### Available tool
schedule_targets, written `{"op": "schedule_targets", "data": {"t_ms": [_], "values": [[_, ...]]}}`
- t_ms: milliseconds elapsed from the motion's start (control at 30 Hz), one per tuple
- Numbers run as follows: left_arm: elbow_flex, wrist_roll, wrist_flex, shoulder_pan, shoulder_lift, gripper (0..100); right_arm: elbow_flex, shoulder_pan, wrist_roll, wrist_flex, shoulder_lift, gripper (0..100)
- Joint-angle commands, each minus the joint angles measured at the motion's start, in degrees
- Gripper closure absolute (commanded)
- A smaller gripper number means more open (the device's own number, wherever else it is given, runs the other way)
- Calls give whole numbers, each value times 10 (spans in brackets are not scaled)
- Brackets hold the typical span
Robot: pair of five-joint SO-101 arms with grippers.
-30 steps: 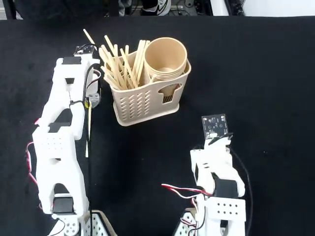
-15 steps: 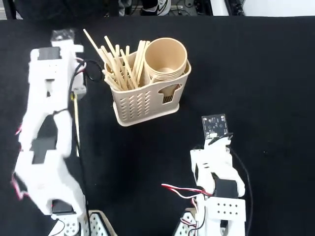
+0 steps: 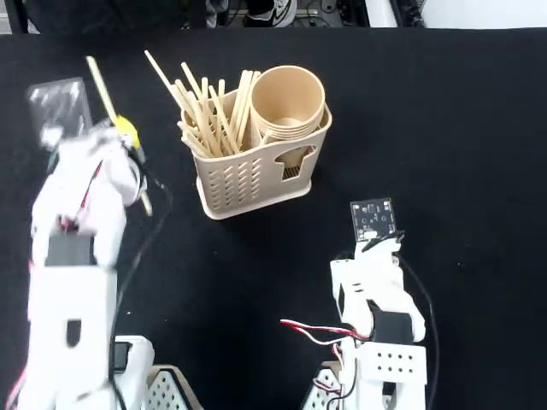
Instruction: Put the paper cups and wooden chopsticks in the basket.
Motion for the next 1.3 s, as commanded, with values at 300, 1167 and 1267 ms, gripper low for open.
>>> {"op": "schedule_targets", "data": {"t_ms": [300,1167,1267], "values": [[-87,47,-170,128,-263,971,-1,-5,3,2,-6,986],[-75,43,-54,154,67,812,-1,-5,3,2,-6,986],[-153,49,62,162,68,731,-1,-6,3,2,-6,986]]}}
